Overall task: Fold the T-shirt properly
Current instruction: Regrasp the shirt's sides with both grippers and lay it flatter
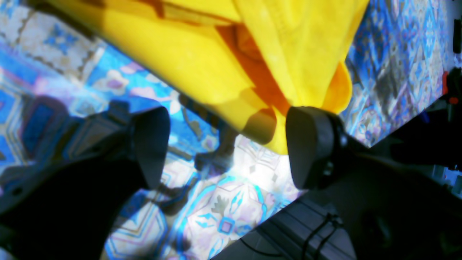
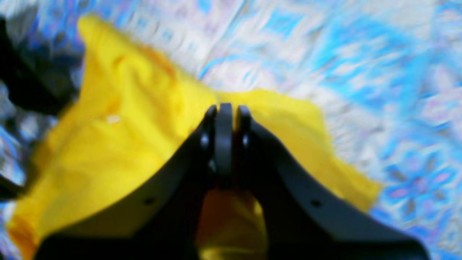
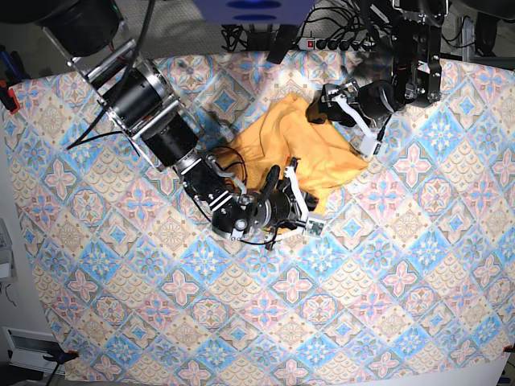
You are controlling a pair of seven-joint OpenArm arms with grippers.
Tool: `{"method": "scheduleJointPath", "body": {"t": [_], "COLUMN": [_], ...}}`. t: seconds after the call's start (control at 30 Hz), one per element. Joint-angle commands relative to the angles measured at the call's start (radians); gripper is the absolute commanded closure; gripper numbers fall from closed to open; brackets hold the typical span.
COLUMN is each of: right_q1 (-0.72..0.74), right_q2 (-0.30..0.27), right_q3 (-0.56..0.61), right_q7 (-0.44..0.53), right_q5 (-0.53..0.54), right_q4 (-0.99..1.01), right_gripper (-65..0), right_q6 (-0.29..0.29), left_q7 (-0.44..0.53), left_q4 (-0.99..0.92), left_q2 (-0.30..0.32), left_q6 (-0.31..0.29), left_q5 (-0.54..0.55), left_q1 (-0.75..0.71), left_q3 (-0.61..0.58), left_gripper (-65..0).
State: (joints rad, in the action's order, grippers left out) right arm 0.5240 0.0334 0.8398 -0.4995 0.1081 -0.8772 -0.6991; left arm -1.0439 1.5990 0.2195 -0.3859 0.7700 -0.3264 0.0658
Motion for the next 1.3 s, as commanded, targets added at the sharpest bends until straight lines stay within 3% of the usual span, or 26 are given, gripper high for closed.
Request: {"method": "scheduleJointPath", "body": {"t": [0.0, 0.17, 0.37, 0.63, 0.93, 1.07, 1.27], "right_q1": [0.028, 0.011, -0.015, -0.135, -0.181, -0.173, -0.14], "right_q2": [0.01, 0.009, -0.094, -0.128, -0.129, -0.146, -0.171], "right_q3": [0.008, 0.013, -0.003, -0.316, -0.529, -0.574, -0.574], "right_q7": [0.023, 0.06, 0.052, 0.011, 0.014, 0.011, 0.02], "right_q5": [-0.026, -0.189, -0.196, -0.198, -0.198, -0.203, -0.204], "right_q4": [0.026, 0.094, 0.023, -0.238, -0.351, -0.287, -0.172], "right_gripper": [-2.9, -2.9, -2.9, -2.9, -2.9, -3.0, -3.0], "right_q6": [0.001, 0.001, 0.001, 0.001, 0.001, 0.001, 0.001], "left_q7": [0.012, 0.012, 0.012, 0.076, -0.005, -0.012, -0.009], "left_q4": [0.013, -0.019, -0.07, -0.159, -0.07, 0.099, 0.119], "left_q2": [0.007, 0.007, 0.004, 0.004, 0.004, 0.005, -0.013], "left_q6": [-0.005, -0.003, -0.003, -0.003, -0.006, -0.006, -0.005], "left_q5": [0.016, 0.013, -0.088, -0.099, -0.071, -0.047, -0.05], "left_q1": [0.022, 0.066, 0.129, 0.227, 0.197, 0.105, 0.077], "left_q3": [0.006, 0.009, 0.004, -0.001, 0.001, -0.002, -0.116], "left_gripper": [-49.2, -49.2, -49.2, -49.2, -49.2, -49.2, -49.2]}}
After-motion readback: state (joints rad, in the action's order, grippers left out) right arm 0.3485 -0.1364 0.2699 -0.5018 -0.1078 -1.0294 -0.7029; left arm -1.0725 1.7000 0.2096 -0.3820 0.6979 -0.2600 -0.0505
